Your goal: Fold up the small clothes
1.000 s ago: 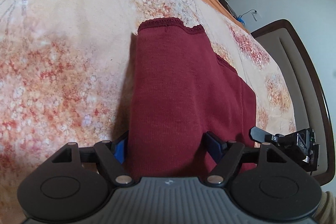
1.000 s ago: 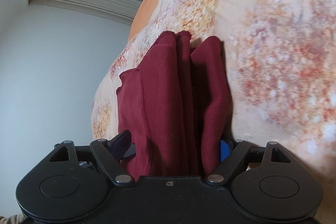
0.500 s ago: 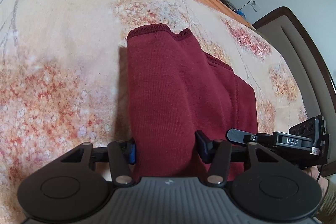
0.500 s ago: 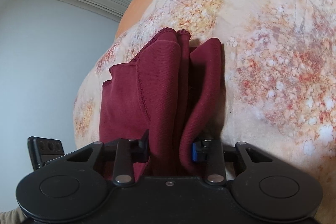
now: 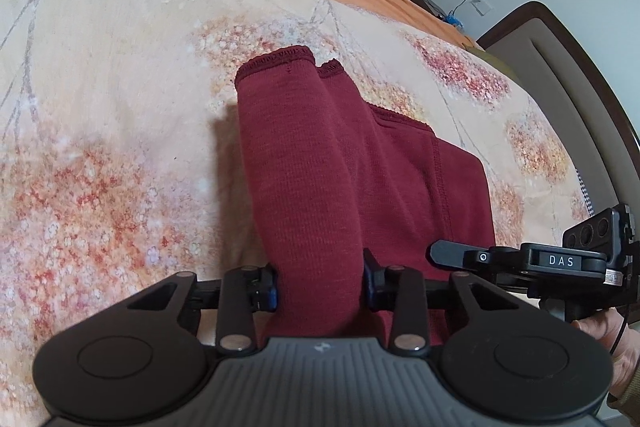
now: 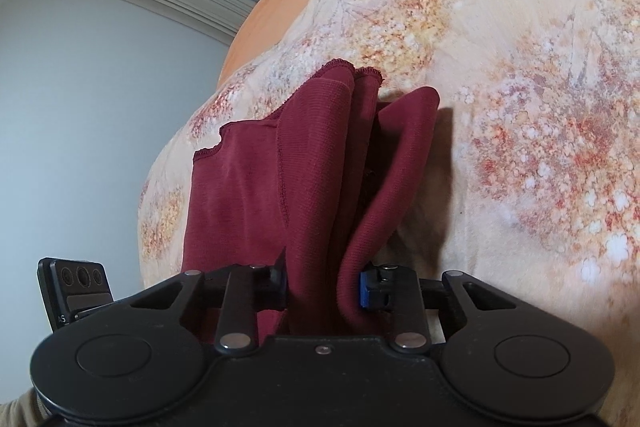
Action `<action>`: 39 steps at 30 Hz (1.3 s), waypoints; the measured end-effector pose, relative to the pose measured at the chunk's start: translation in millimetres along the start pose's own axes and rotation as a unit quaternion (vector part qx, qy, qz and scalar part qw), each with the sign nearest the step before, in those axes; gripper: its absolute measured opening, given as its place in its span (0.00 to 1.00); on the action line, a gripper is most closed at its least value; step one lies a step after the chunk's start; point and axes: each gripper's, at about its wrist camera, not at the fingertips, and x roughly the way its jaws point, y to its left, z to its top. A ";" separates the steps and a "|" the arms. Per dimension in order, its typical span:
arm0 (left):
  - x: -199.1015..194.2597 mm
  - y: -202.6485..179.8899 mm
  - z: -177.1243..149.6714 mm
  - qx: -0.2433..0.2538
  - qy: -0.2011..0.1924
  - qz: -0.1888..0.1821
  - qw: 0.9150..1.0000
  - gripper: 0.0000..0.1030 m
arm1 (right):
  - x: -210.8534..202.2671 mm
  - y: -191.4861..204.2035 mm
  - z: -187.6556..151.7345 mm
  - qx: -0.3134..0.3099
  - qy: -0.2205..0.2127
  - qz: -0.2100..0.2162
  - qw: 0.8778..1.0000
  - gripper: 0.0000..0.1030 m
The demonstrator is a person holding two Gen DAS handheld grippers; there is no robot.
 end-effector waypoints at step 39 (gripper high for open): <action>-347.3 228.8 -141.2 -0.177 -0.178 0.119 0.961 0.36 | 222.5 319.8 -171.9 -0.160 0.177 0.090 0.967 0.30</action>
